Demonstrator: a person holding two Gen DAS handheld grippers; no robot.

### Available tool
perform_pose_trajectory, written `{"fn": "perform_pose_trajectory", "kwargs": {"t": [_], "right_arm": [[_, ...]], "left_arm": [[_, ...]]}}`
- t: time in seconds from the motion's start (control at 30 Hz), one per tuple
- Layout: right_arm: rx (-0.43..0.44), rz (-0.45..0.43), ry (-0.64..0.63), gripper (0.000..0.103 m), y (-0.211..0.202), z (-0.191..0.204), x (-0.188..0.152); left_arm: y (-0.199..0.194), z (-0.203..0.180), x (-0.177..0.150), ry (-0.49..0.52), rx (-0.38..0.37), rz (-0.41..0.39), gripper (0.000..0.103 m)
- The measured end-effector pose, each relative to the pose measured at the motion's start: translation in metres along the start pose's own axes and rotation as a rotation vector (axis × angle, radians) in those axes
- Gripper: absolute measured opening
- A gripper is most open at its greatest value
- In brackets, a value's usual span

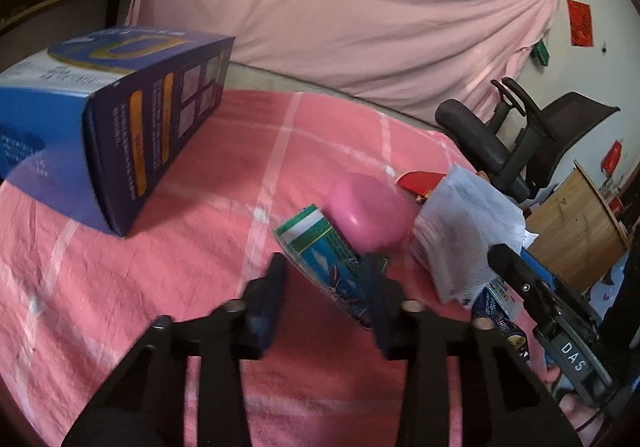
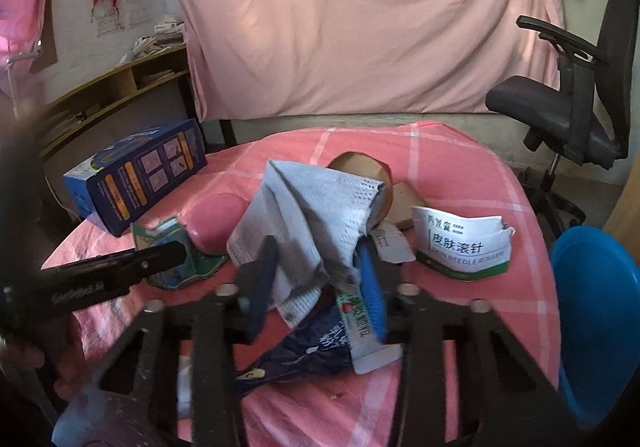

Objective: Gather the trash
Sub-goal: 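Grasp the green wrapper with the left tool while the right tool grasps the white tissue, then carry both items over the blue basin and open both tools to drop them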

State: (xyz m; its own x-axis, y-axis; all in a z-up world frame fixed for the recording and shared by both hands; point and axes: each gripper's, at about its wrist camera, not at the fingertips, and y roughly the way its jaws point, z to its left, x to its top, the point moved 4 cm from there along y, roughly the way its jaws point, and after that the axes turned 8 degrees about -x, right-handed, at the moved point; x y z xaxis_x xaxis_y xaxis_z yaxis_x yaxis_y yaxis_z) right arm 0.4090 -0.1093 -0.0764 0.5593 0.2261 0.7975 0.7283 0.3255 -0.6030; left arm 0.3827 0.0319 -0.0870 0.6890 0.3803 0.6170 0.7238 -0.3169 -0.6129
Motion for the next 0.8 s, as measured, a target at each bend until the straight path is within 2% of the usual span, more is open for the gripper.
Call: {"fn": "perform_pose_trajectory", "kwargs": {"t": [0.07, 0.13, 0.23, 0.37, 0.63, 0.8], "right_arm": [[0.018, -0.010, 0.000, 0.042, -0.002, 0.002, -0.002], [0.032, -0.031, 0.001, 0.032, -0.007, 0.003, -0.001], [0.049, -0.055, -0.006, 0.028, -0.013, 0.006, -0.001], [0.060, -0.114, -0.029, 0.027, -0.026, 0.011, -0.001], [0.058, -0.248, -0.046, 0.027, -0.054, 0.016, 0.000], [0.025, -0.395, 0.006, 0.027, -0.083, 0.004, 0.005]], "left_arm": [[-0.003, 0.004, 0.000, -0.016, -0.010, 0.011, 0.015], [-0.008, 0.009, -0.001, -0.046, -0.028, 0.014, 0.011], [-0.012, 0.012, 0.000, -0.082, -0.044, 0.006, 0.005], [-0.032, 0.006, -0.001, -0.036, -0.030, -0.035, 0.000], [-0.080, -0.020, -0.009, 0.093, 0.038, -0.159, 0.000], [-0.107, -0.050, -0.010, 0.182, 0.039, -0.239, 0.000]]}}
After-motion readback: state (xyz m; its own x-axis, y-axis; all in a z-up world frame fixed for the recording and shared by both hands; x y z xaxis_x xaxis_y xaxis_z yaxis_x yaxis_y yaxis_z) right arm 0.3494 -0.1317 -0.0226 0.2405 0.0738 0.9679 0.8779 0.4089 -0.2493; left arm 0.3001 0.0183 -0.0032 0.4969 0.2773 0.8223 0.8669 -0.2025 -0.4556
